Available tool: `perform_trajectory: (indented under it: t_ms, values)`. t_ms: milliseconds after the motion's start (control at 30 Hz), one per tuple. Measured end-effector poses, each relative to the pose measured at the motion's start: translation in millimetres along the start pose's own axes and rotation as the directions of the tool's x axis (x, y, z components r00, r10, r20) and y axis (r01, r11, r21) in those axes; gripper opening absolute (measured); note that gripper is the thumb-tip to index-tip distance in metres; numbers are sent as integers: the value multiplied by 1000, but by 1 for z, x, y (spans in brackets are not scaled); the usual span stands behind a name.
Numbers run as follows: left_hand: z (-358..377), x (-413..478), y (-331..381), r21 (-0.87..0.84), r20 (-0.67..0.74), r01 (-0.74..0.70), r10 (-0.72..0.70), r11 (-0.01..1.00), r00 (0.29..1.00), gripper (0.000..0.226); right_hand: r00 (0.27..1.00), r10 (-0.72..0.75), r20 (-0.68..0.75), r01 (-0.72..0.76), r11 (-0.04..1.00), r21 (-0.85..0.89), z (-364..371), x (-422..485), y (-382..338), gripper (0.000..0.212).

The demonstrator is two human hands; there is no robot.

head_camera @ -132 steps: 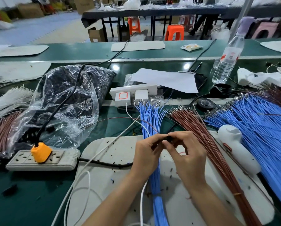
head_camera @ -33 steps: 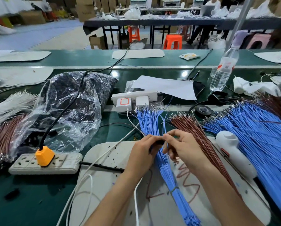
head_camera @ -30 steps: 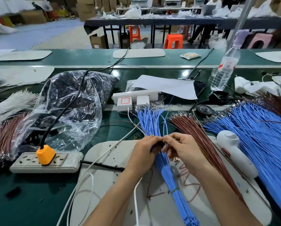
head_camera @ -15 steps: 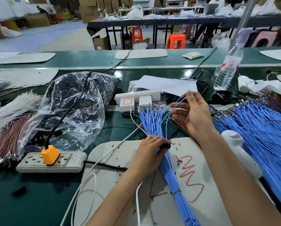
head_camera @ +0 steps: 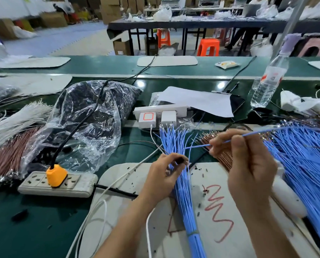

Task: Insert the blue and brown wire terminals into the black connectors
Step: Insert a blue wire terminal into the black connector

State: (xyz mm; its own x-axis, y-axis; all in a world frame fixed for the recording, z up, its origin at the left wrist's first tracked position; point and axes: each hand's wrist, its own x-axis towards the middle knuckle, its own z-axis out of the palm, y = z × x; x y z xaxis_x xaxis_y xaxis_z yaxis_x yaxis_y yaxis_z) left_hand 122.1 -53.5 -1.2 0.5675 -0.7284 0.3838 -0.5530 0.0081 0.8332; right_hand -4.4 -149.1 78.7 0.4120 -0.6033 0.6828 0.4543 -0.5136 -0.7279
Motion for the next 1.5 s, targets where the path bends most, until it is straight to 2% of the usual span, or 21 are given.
perform_trajectory:
  t_ms: [33, 133, 200, 300, 467, 633, 867, 967, 1100, 1300, 1500]
  values:
    - [0, 0, 0, 7, -28, -10, 11, 1000, 1000, 17, 999, -6, -33, 5, 999, -40, 3, -6, 6, 21]
    - [0, 1, -1, 40, -83, -48, 51, 998, 995, 26, 995, 38, -88, -38, 999, -3, 7, -25, 23, 19]
    - [0, 3, -3, 66, -86, -60, 65, 996, 994, 29, 996, -10, -88, 7, 1000, -30, 8, -33, 28, 19]
    - [1, 3, -4, 75, -87, -82, 89, 994, 992, 32, 993, -111, -39, 107, 990, -94, 9, -37, 30, 20]
    - [0, 3, -3, 57, -77, -104, 109, 993, 991, 31, 984, -165, 62, 176, 953, -247, 6, -41, 32, 23]
    - [0, 2, 0, 78, -68, -58, 64, 995, 996, 31, 968, -240, 72, 250, 911, -328, 2, -40, 33, 26]
    - [1, 2, -1, 153, -70, -78, 90, 985, 994, 28, 979, -193, 67, 205, 928, -311, 4, -41, 39, 25]
    - [2, 2, -3, 192, -68, -95, 110, 977, 992, 28, 982, -167, 91, 188, 922, -338, 4, -40, 39, 35]
    - [6, 1, -6, 336, -66, -170, 203, 927, 977, 22, 984, -133, 119, 170, 904, -393, 5, -40, 42, 49]
    - [8, 1, -10, 426, -47, -207, 250, 881, 967, 20, 991, -90, 102, 122, 919, -376, 5, -40, 47, 26]
    - [4, 1, -7, 437, 1, -246, 273, 865, 962, 32, 976, -103, 193, 174, 901, -397, 0, -38, 47, 8]
